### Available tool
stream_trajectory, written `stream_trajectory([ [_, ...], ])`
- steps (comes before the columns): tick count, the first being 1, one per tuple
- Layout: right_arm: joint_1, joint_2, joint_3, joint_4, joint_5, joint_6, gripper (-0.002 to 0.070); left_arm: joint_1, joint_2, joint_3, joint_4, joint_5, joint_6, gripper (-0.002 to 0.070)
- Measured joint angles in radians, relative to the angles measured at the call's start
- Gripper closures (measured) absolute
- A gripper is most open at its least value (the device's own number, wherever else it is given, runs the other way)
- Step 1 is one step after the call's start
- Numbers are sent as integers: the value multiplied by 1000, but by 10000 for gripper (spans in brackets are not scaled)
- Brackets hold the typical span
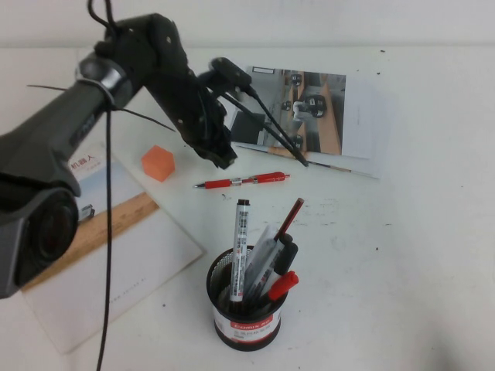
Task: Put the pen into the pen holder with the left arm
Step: Pick up the pen on the table
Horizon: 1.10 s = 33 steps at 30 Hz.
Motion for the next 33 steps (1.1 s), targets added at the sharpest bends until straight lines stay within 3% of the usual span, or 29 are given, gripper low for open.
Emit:
stream_trajectory([
  [9, 0, 0, 0, 0, 0, 0, 698, -59, 27, 0, 8, 0, 101, 649],
  [16, 0, 0, 0, 0, 0, 0, 698, -61, 27, -1, 35, -2, 113, 440],
  [18, 0, 0, 0, 0, 0, 0, 698, -63, 27, -1, 58, -2, 113, 409],
  [33, 0, 0, 0, 0, 0, 0, 698, -63, 39, -1, 101, -2, 115, 387],
])
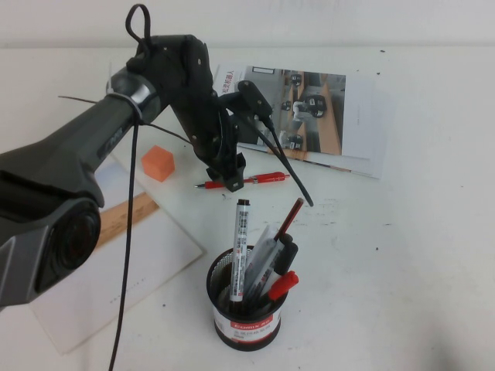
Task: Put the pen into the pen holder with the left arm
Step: Pick up the pen on the table
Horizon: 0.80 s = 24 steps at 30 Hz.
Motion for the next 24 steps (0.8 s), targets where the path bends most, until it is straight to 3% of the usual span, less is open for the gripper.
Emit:
stream_trajectory([
  [12, 0, 0, 0, 0, 0, 0, 698, 0, 12, 0, -8, -7, 0, 399],
  [15, 0, 0, 0, 0, 0, 0, 698, 0, 16, 0, -8, -12, 5, 466],
  [18, 0, 0, 0, 0, 0, 0, 698, 0, 16, 0, -10, -18, 28, 592],
  [24, 0, 0, 0, 0, 0, 0, 698, 0, 16, 0, -10, -18, 49, 608],
])
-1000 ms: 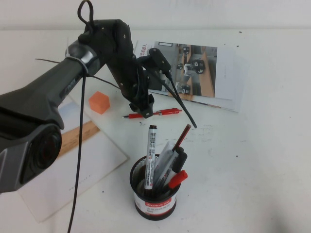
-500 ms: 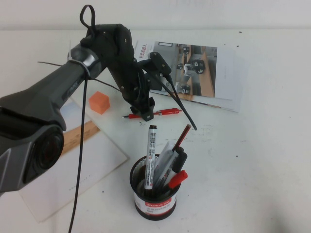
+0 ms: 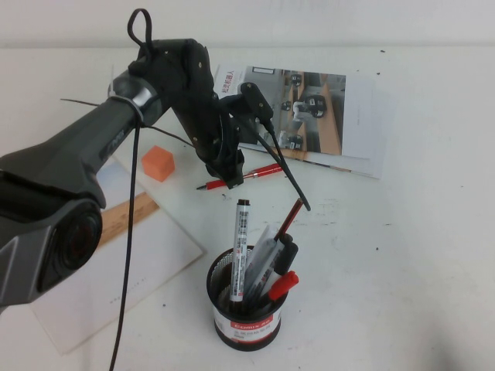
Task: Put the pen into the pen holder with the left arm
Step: Pick up the pen on the table, then place the pen onto the pen holder
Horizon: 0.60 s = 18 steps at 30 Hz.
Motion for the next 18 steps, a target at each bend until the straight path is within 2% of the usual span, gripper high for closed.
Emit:
stream_trajectory([
  [8, 0, 0, 0, 0, 0, 0, 698, 0, -57, 6, 28, 14, -47, 609],
  [18, 0, 0, 0, 2, 0, 0, 698, 0, -364, 6, 71, 28, -241, 609],
])
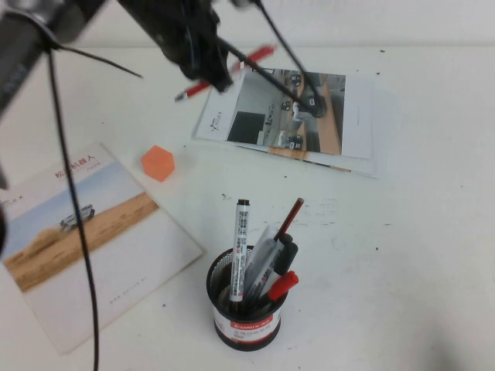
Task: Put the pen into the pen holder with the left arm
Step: Place the pen onto the pen holder
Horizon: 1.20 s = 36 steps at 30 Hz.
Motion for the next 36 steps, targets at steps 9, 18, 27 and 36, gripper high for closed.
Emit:
stream_trajectory([
  [9, 0, 0, 0, 0, 0, 0, 698, 0, -214, 0, -63, 17, -61, 609],
  [18, 0, 0, 0, 1, 0, 0, 698, -11, -509, 378, -56, -160, -67, 609],
  [27, 0, 0, 0, 2, 0, 0, 698, -18, -1009, 1175, -79, -780, -172, 609],
  [36, 0, 0, 0, 3, 0, 0, 698, -44, -1279, 1708, -170, -1188, -295, 609],
])
